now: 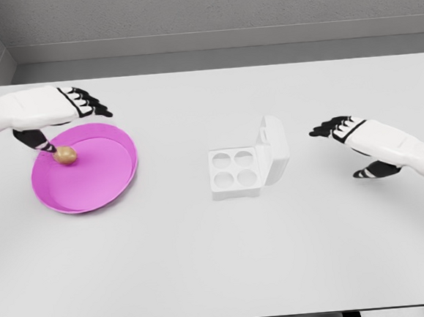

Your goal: Pack egg into the box and close the box lid

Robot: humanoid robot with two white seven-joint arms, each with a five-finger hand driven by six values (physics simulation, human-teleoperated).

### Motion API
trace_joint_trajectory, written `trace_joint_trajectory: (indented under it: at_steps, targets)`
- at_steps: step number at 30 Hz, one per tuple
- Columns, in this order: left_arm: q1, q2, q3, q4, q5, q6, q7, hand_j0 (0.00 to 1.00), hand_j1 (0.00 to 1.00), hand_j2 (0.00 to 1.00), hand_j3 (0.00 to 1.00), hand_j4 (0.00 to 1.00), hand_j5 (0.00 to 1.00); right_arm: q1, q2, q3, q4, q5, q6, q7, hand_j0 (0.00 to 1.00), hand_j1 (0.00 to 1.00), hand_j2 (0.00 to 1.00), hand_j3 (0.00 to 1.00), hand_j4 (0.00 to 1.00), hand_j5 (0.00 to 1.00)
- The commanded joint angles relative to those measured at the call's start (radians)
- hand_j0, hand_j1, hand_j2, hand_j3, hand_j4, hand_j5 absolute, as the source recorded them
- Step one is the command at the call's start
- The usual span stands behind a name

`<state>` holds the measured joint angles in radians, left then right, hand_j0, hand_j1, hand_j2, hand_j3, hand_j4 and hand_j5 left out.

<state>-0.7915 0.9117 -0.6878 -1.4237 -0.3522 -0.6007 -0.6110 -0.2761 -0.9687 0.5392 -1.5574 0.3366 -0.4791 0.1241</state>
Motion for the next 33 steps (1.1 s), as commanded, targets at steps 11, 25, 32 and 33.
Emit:
trace_joint_trajectory:
  at_steps: [11,25,32,33]
  targets:
    - [-0.012,-0.079,-0.105,0.244,0.099,-0.01,0.0,1.0,1.0,1.0,1.0,1.0,1.0,0.0,0.013,0.005,0.062,0.001,0.005,0.009,1.0,1.0,1.0,1.0,1.0,1.0]
    - [0.015,-0.09,-0.093,0.249,0.015,-0.01,0.0,0.79,0.79,0.79,0.79,0.79,0.79,0.002,0.004,0.002,0.085,0.001,0.007,0.009,1.0,1.0,1.0,1.0,1.0,1.0]
    - [0.034,-0.086,-0.05,0.239,-0.042,-0.01,0.0,0.81,0.81,0.81,0.81,0.81,0.81,0.002,0.004,0.002,0.086,0.001,0.005,0.009,1.0,1.0,1.0,1.0,1.0,1.0]
    - [0.034,-0.085,-0.05,0.233,-0.044,-0.01,0.0,0.81,0.81,0.81,0.81,0.81,0.81,0.002,0.002,0.002,0.086,0.001,0.007,0.009,1.0,1.0,1.0,1.0,1.0,1.0]
